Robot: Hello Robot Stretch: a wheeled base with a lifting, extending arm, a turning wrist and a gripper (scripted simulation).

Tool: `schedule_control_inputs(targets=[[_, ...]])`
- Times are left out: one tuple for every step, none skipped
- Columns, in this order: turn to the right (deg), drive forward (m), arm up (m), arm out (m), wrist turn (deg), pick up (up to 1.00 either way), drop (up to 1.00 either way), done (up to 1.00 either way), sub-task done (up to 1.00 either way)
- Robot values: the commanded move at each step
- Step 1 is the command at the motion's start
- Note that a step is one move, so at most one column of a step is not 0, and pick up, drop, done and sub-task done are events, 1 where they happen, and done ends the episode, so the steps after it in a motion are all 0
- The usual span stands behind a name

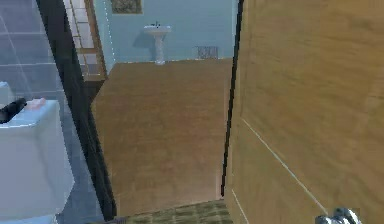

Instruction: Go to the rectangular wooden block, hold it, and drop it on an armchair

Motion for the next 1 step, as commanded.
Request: schedule_control_inputs(targets=[[0.0,0.9,0.0,0.0,0.0,0.0,0.0,0.0,0.0]])
